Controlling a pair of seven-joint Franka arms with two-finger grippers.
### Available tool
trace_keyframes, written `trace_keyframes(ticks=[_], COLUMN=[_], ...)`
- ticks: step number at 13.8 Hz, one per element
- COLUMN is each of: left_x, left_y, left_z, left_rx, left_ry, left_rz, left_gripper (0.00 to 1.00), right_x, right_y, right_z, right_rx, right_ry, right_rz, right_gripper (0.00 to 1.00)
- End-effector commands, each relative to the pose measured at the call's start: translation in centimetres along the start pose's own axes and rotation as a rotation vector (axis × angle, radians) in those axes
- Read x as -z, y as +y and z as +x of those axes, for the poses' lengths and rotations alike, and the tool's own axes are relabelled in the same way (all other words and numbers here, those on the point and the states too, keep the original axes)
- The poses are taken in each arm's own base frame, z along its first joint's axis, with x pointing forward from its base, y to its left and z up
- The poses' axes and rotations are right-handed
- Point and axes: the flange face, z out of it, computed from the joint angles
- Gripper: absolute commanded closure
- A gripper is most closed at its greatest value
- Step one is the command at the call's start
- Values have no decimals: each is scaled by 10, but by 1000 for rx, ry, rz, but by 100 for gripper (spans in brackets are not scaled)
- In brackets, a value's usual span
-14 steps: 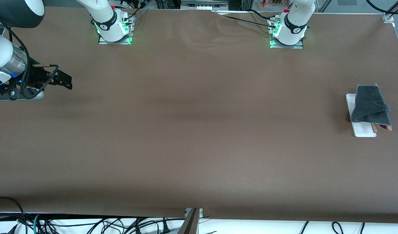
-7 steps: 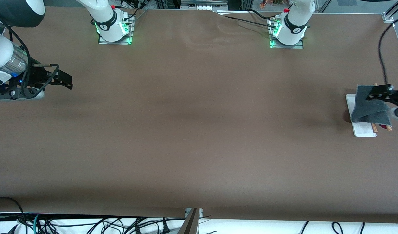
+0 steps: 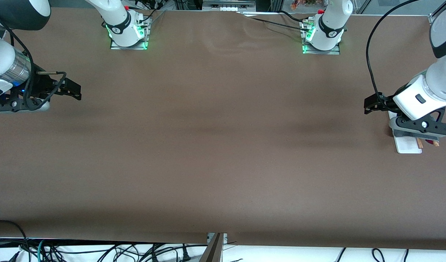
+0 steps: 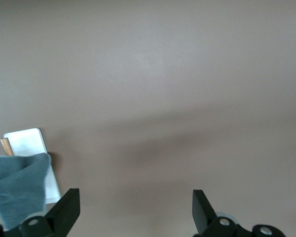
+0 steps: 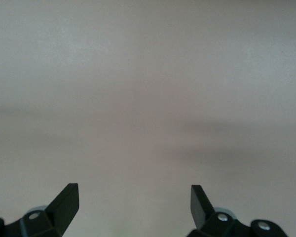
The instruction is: Pass towel and hang on rack
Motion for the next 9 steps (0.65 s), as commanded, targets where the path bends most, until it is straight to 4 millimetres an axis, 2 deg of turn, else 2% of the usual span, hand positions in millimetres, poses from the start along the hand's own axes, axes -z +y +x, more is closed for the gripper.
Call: trace_keyframes(ticks=[1, 5, 9], left_x=[-4, -5, -4], left_y=[-6, -11, -3], left_z=[-38, -44, -44], left_rx=[111, 102, 84], left_ry=[19, 57, 57], left_rz=[-69, -5, 13], left_gripper=[0, 0, 0], right_x=[6, 6, 6], right_y=[0, 2, 1], right_z=[1, 1, 1], right_rx=[17, 14, 16], right_ry=[4, 4, 4], right_rz=[-5, -5, -5], right_gripper=[0, 0, 0])
